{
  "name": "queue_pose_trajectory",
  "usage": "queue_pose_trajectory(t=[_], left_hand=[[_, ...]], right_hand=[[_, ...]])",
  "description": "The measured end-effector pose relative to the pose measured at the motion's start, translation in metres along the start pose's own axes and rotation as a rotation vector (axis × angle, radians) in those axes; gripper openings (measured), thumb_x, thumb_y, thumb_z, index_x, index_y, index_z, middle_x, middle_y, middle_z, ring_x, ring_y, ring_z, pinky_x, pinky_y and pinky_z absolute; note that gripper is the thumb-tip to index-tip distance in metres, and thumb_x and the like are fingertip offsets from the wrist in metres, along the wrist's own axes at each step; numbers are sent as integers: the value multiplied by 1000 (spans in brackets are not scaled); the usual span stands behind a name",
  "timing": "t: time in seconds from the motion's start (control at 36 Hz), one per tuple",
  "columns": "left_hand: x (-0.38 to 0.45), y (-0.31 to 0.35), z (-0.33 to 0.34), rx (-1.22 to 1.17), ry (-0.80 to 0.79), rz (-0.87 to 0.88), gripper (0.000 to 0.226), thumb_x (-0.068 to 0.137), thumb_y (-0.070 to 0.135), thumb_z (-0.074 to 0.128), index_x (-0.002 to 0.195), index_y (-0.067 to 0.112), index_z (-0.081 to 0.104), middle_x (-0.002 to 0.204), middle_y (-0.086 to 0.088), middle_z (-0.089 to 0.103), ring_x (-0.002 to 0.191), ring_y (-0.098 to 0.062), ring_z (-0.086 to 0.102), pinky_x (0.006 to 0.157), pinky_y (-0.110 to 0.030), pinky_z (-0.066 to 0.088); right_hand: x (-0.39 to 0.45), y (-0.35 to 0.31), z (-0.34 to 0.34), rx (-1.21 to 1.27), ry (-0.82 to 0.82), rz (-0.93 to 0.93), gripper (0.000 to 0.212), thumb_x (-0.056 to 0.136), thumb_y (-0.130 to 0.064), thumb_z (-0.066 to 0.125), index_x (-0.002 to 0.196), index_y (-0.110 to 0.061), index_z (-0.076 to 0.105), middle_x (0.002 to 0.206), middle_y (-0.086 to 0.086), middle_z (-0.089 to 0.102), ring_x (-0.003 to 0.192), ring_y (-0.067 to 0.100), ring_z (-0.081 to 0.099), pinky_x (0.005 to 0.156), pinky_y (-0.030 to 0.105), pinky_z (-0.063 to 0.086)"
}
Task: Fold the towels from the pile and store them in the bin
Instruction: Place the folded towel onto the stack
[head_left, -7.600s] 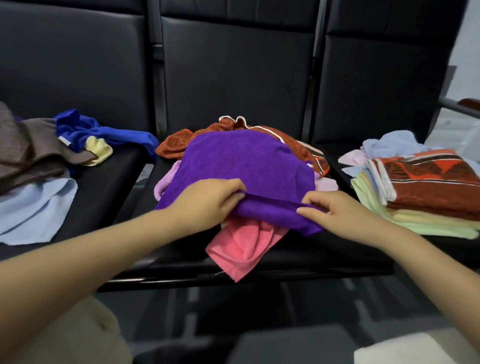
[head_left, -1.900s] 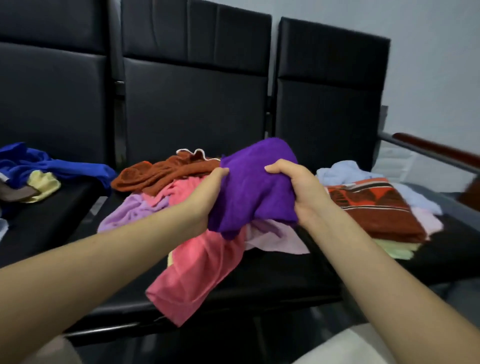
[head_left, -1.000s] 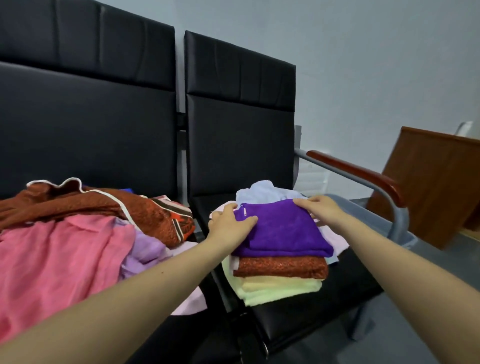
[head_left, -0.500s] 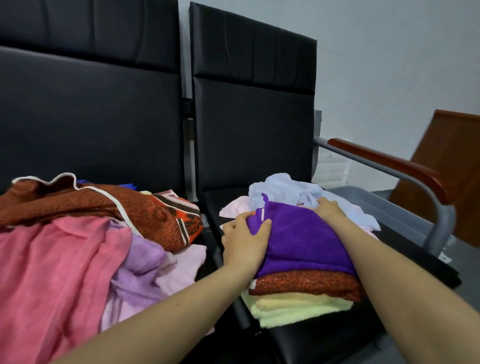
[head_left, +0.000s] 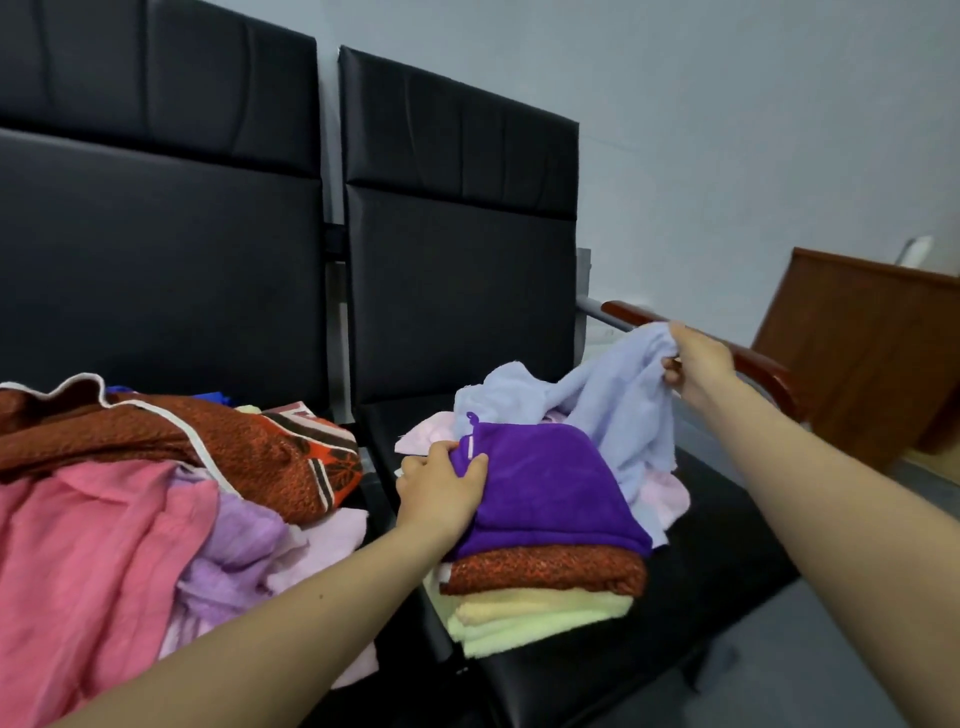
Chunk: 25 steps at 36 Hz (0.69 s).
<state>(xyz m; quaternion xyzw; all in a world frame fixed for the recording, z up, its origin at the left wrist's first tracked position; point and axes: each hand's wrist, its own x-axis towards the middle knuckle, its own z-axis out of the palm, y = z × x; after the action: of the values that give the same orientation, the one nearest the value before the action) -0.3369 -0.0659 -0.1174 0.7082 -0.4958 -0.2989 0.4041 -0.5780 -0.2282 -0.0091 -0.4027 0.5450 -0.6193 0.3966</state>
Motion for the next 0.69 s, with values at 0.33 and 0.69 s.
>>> queue_pose_trajectory(t=[0.33, 0.69], left_hand=[[5, 16, 0, 181, -11, -86, 46, 103, 38, 32, 141, 15, 40, 143, -22, 32, 133, -39, 30, 108, -41, 30], [-19, 31, -39, -93, 65, -59, 35, 99, 32, 36, 123, 20, 57, 130, -16, 49, 121, -36, 45, 104, -40, 39]], right_hand=[[-31, -135, 14, 443, -45, -146, 26, 100, -11, 52, 75, -6, 52, 74, 7, 53, 66, 17, 54, 67, 27, 48], [-53, -124, -4, 37, 84, -160, 23, 96, -16, 51, 75, -9, 59, 63, 10, 55, 52, 21, 50, 54, 29, 44]])
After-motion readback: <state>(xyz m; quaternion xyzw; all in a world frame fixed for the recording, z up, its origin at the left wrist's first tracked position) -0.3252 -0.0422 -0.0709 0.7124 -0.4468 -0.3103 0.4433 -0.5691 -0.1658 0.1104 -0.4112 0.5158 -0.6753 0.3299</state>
